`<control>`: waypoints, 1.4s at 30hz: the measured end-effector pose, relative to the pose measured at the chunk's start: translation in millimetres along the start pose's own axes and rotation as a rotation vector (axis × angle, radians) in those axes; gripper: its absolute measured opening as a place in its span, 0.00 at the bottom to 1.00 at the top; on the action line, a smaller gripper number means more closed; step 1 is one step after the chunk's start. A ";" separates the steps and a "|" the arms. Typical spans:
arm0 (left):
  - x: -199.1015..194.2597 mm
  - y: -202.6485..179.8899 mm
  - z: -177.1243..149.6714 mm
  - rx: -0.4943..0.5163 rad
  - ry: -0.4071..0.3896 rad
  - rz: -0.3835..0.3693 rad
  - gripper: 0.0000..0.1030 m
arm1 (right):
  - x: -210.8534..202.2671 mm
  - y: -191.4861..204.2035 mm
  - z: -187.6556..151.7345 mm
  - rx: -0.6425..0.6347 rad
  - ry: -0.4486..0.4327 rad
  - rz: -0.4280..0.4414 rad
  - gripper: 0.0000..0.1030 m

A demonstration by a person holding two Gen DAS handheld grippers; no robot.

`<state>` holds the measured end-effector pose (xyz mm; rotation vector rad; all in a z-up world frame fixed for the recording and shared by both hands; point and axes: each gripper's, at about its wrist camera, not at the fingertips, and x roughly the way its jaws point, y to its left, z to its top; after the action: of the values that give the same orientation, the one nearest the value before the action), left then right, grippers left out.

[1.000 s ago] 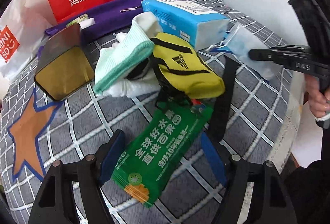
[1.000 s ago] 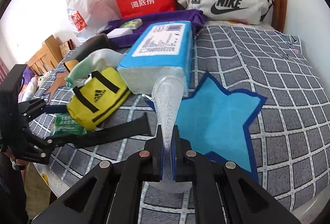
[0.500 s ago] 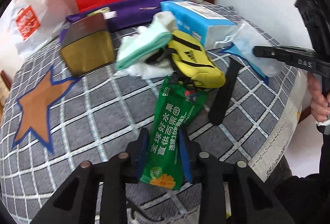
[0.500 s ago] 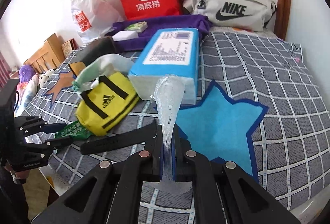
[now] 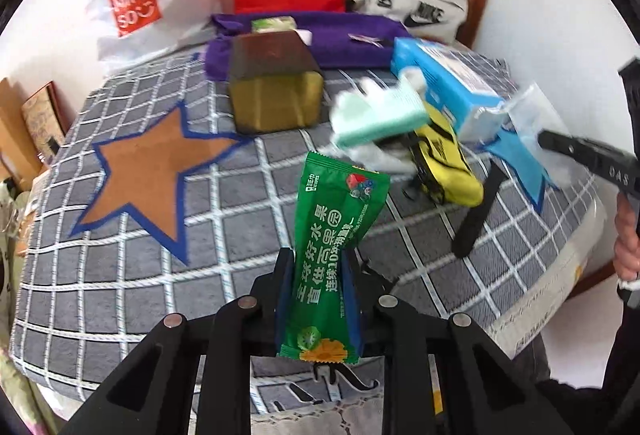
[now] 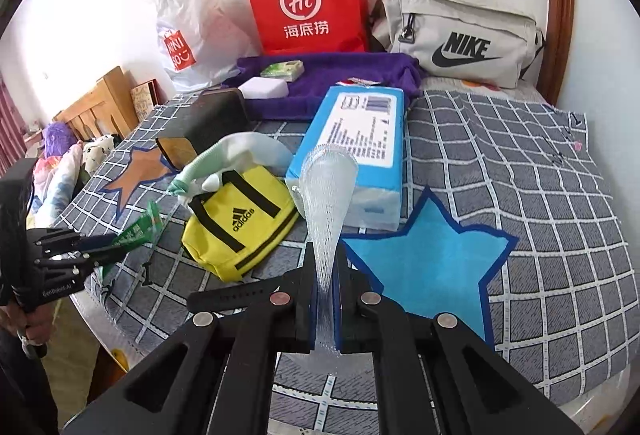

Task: Organize soft objects
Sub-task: 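Lift the green bag with the left tool while the right tool carries the mesh bag toward the towel, then lower the green bag onto the towel with the left tool while the right tool releases the mesh bag there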

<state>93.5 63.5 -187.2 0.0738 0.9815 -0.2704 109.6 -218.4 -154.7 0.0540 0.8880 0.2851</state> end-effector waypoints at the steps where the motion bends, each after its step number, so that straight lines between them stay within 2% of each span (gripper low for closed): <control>1: -1.6 2.8 4.7 -0.016 -0.004 0.010 0.22 | -0.9 0.5 1.6 -0.001 -0.001 0.000 0.06; 11: -10.5 14.4 49.3 -0.076 -0.053 0.051 0.22 | -8.9 1.6 33.4 -0.019 -0.034 -0.020 0.06; 23: -12.2 27.4 98.3 -0.158 -0.082 0.064 0.22 | -5.2 -3.0 83.6 -0.027 -0.070 -0.011 0.06; 27: -8.8 35.3 113.4 -0.211 -0.075 0.016 0.22 | -2.2 -3.9 102.8 -0.032 -0.086 -0.008 0.06; 42: 10.6 38.3 174.5 -0.244 -0.092 0.026 0.22 | 29.1 -14.7 169.4 -0.022 -0.114 -0.011 0.06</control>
<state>250.4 66.4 -101.3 -0.1470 0.9151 -0.1277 260.9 -212.7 -72.0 0.0447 0.7719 0.2784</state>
